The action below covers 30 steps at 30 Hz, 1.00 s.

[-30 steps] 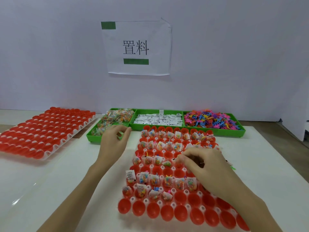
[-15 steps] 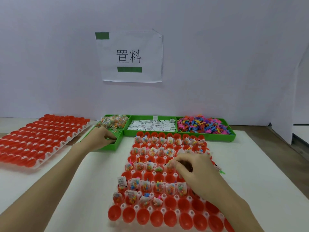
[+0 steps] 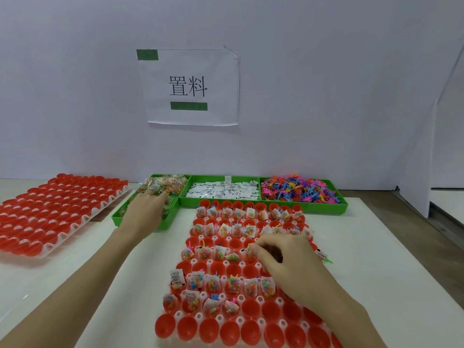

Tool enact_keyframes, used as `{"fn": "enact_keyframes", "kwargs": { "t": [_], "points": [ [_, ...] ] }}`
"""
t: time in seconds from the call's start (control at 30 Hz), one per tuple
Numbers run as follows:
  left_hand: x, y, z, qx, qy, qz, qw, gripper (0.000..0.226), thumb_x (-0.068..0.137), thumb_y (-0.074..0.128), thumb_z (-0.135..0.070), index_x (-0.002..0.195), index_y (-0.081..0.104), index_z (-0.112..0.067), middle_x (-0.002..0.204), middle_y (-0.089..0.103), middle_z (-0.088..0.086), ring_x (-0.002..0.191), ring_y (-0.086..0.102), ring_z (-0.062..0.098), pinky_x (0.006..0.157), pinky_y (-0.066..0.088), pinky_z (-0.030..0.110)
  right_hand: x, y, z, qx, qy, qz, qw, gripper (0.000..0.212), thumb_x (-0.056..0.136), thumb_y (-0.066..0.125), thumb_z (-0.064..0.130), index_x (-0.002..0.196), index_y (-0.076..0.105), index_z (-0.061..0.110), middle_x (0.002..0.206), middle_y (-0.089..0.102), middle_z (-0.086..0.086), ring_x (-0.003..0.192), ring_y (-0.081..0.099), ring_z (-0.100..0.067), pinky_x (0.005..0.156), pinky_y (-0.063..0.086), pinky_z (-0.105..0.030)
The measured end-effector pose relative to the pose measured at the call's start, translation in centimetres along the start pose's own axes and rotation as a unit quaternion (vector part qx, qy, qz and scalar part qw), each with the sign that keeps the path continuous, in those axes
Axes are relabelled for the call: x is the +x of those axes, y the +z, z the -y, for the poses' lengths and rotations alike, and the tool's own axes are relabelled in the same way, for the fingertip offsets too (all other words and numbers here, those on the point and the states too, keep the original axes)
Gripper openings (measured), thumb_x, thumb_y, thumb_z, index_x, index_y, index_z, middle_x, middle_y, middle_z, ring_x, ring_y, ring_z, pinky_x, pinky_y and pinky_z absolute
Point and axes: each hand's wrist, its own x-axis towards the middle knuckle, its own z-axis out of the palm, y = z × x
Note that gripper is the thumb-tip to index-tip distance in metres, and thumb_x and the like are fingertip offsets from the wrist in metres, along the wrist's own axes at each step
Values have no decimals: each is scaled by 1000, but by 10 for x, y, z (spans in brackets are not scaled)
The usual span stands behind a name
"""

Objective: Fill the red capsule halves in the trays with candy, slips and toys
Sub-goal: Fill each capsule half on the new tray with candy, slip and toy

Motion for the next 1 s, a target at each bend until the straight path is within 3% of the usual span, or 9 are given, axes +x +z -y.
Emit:
{"fn": "enact_keyframes", "kwargs": {
  "t": [0.1,0.2,0.33,0.43,0.53,0.67,0.8,0.9,1.0],
  "points": [
    [-16,-2,-4,41,18,-103,994,43,81,67,11,122,65,0,99,76,17,99,67,38,91,53,50,0,-1,0,3,2,-2,1000,25,101,57,39,87,75,29,60,61,8,62,59,-9,65,37,-11],
    [-29,-13,-17,-21,39,-184,982,45,83,65,14,125,67,-2,99,72,18,93,65,39,83,56,51,1,-3,0,-4,3,-10,1000,27,101,56,39,85,74,27,61,60,8,63,56,-7,70,31,-10],
    [-49,-33,-60,-247,33,-243,937,27,92,61,10,110,73,-7,90,64,5,83,57,20,76,45,23,0,-8,2,2,-3,-33,999,25,101,59,33,81,73,27,70,64,14,66,59,-7,63,42,-13],
    [-64,-48,-91,-414,25,-232,880,25,98,56,0,106,74,-14,91,66,-1,80,61,11,70,44,15,0,-12,3,5,-3,-47,999,26,101,60,32,79,72,25,72,64,16,63,58,-5,62,43,-13],
    [-76,-56,-105,-486,40,-196,851,27,97,52,-7,107,75,-16,94,70,-4,86,65,15,75,47,14,-1,-14,3,4,2,-52,999,25,100,60,31,80,73,23,68,62,19,62,58,-4,62,42,-13],
    [-85,-52,-99,-480,75,-176,856,17,97,60,-17,104,76,-15,89,68,-3,82,65,18,76,49,22,-1,-14,3,6,-8,-60,998,25,99,60,32,80,74,23,68,62,16,61,57,-6,61,42,-13],
    [-84,-46,-91,-448,82,-192,869,15,92,67,-11,102,76,-16,84,66,-5,78,64,17,74,51,25,-1,-14,2,3,-23,-71,997,30,98,57,39,80,74,22,68,64,5,66,60,-15,61,46,-20],
    [-83,-47,-92,-560,19,-160,813,18,97,69,-14,106,77,-27,93,73,-4,88,69,17,79,53,19,-1,-15,1,5,-25,-83,996,32,96,55,44,80,74,23,67,64,6,65,60,-16,61,47,-22],
    [-83,-52,-91,-655,-7,-106,748,26,94,68,-18,117,73,-28,86,71,0,82,69,17,78,54,18,-2,-19,3,8,-24,-108,994,31,92,51,51,83,74,31,67,65,9,63,62,-13,59,46,-16]
  ]
}}
